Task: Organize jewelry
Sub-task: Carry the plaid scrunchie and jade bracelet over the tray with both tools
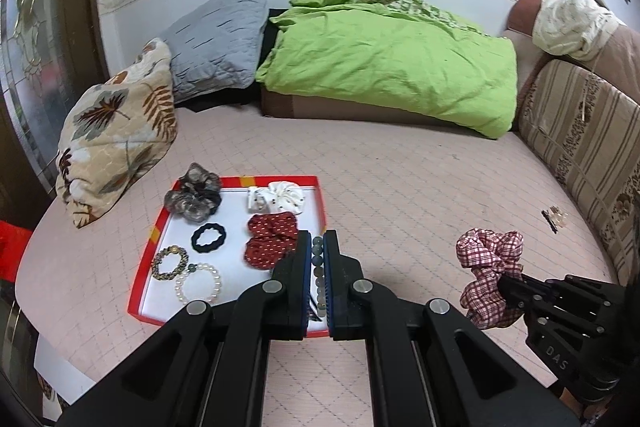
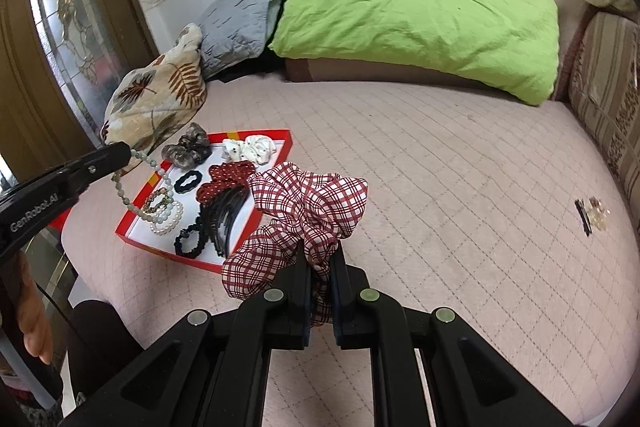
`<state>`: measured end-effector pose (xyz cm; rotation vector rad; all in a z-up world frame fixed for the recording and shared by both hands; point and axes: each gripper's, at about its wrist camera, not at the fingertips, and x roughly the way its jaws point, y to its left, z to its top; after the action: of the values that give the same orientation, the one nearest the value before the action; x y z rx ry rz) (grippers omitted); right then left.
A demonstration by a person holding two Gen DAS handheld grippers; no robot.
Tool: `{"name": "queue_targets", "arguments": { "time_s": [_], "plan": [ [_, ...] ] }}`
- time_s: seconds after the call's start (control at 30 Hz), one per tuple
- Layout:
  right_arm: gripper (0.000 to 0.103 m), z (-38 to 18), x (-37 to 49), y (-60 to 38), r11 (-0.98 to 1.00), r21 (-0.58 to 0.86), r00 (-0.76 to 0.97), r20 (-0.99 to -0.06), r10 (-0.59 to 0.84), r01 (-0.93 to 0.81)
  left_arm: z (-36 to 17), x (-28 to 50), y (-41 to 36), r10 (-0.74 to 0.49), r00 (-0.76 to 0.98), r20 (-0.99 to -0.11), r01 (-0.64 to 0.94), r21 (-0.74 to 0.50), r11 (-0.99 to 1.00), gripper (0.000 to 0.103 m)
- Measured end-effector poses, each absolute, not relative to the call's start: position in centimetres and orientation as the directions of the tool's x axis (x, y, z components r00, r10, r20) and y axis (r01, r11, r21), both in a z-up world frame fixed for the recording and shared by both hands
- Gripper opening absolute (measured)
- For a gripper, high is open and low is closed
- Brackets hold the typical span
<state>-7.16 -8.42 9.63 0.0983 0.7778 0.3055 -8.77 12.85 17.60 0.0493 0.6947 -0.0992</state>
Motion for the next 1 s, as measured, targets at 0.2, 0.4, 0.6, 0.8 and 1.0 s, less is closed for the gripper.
{"name": "queue_targets", "arguments": {
  "time_s": [0.2, 0.4, 0.6, 0.8, 1.0],
  "plan": [
    [0.009, 9.9, -6.3, -6.0, 0.945, 0.165, 0.658, -0.684, 0.316, -0.283, 16.9, -7.9, 14.6, -0.055, 0.753, -0.656, 0.073, -0.001, 0.997, 0.005],
    [0.009, 9.8, -5.4, -3.3, 0.932, 0.142, 0.637, -0.695, 0.333, -0.332, 16.2, -7.1, 16.5, -0.046, 0.745, -0.665, 0.044, -0.020, 0.999, 0.005],
    [0.009, 9.6, -4.3, -0.8, 0.918, 0.134, 0.615, -0.706, 0.352, -0.372, 15.5, -5.9, 18.7, -0.032, 0.740, -0.672, 0.010, -0.038, 0.999, 0.005],
    [0.009, 9.4, -3.1, 1.9, 0.901, 0.129, 0.592, -0.713, 0.375, -0.415, 15.1, -4.1, 21.4, -0.040, 0.735, -0.677, -0.014, -0.075, 0.997, 0.005],
    [0.009, 8.9, -2.0, 4.3, 0.884, 0.131, 0.569, -0.721, 0.396, -0.449, 14.4, -2.0, 24.6, -0.048, 0.725, -0.687, -0.042, -0.114, 0.993, 0.005]
  ]
}}
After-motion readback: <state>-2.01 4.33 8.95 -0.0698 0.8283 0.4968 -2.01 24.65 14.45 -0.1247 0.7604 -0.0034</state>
